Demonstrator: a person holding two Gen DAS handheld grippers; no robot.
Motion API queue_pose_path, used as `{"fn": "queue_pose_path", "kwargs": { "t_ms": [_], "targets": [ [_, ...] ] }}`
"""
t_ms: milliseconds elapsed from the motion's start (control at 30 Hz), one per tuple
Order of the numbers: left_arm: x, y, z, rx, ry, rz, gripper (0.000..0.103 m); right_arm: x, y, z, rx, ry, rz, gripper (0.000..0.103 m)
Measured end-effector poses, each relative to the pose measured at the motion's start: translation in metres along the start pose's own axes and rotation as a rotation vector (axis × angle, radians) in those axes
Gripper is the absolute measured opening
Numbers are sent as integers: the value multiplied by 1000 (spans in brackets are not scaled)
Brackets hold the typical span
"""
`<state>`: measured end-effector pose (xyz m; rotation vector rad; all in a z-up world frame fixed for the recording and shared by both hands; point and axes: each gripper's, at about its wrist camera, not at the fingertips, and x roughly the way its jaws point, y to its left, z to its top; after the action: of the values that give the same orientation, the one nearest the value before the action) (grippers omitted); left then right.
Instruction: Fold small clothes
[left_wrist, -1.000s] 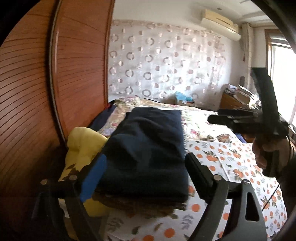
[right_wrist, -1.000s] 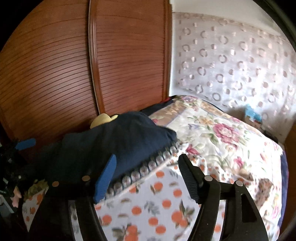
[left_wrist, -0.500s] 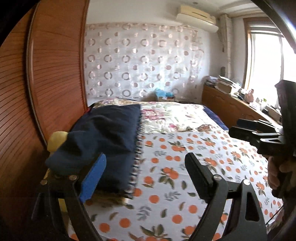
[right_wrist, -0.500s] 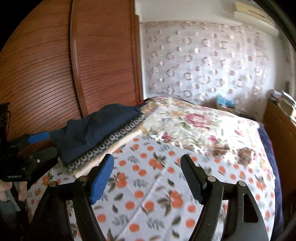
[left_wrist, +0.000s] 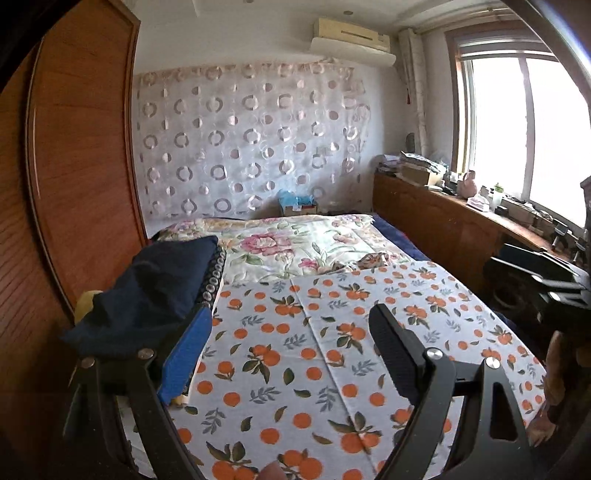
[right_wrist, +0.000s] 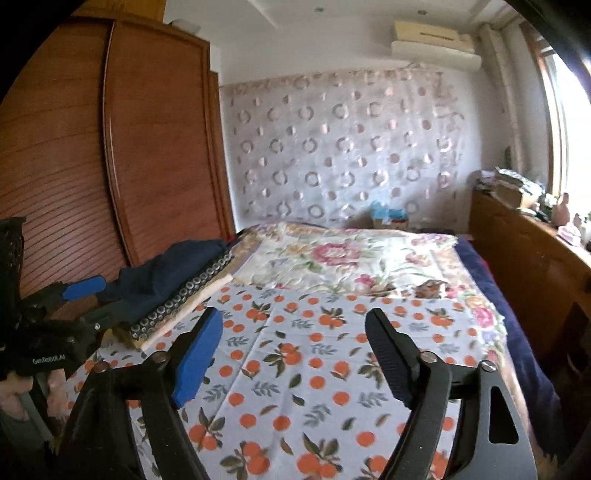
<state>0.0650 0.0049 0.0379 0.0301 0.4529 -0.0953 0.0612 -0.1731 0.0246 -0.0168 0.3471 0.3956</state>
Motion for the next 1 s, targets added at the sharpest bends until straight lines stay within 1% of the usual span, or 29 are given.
{"fn": "queue_pose_path", "kwargs": {
  "t_ms": [33,100,133,167,333,533,700,1000],
  "targets": [
    [-3,-2,2,1,-7,1,87,-6,3,-2,-1,-8,-13,90],
    [-10,-8,7,-3,-28,-3,87,-17,9,-5,-2,-25,-37,93],
    [-14,-9,8,-9,-39,2,87,-23,11,-5,4,-34,-48,93],
    [-16,-12,8,-13,-45,5,87,-31,14,-11,10,-42,-57,94],
    [-25,-18,10,-12,-57,-1,87,-46,21,-21,30,-72,-97,94],
    [-28,-20,9,-12,-68,15,87,-44,29,-30,38,-81,-101,94],
    [-28,-19,9,-13,-69,19,87,-31,19,-29,41,-75,-100,94],
    [-29,-18,8,-14,-69,22,87,-35,8,-30,38,-72,-93,94]
  ]
}}
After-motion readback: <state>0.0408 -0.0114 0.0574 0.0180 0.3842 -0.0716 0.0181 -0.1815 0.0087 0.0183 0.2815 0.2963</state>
